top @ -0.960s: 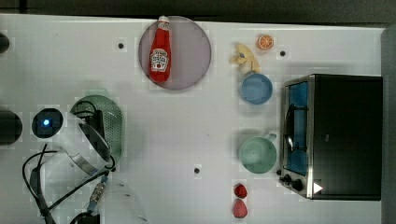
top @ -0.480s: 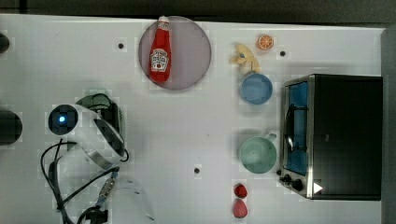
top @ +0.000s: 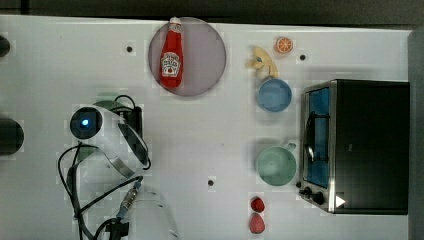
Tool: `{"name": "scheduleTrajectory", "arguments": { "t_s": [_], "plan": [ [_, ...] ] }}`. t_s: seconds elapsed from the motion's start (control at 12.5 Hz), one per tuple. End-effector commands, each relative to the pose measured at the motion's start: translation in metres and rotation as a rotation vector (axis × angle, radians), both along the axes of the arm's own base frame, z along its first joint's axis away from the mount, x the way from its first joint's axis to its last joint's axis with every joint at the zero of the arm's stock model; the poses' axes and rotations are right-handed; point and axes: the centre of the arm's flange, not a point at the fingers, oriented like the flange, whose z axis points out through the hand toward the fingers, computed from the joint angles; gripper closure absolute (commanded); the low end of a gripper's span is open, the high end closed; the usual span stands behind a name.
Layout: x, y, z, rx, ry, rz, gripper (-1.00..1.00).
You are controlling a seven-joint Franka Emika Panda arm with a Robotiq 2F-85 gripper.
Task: Drag strainer left to right.
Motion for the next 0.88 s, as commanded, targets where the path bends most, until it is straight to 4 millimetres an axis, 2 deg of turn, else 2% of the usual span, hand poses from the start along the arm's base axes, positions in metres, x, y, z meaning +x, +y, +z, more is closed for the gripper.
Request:
{"name": "scheduleTrajectory", "arguments": {
  "t_s": [0.08, 0.88],
  "plan": [
    [0.007, -0.022, 0.016, -0.015, -0.016, -0.076, -1.0],
    [0.001, -0.091, 0.014, -0.042, 0.001, -0.057, -1.0]
  ]
}}
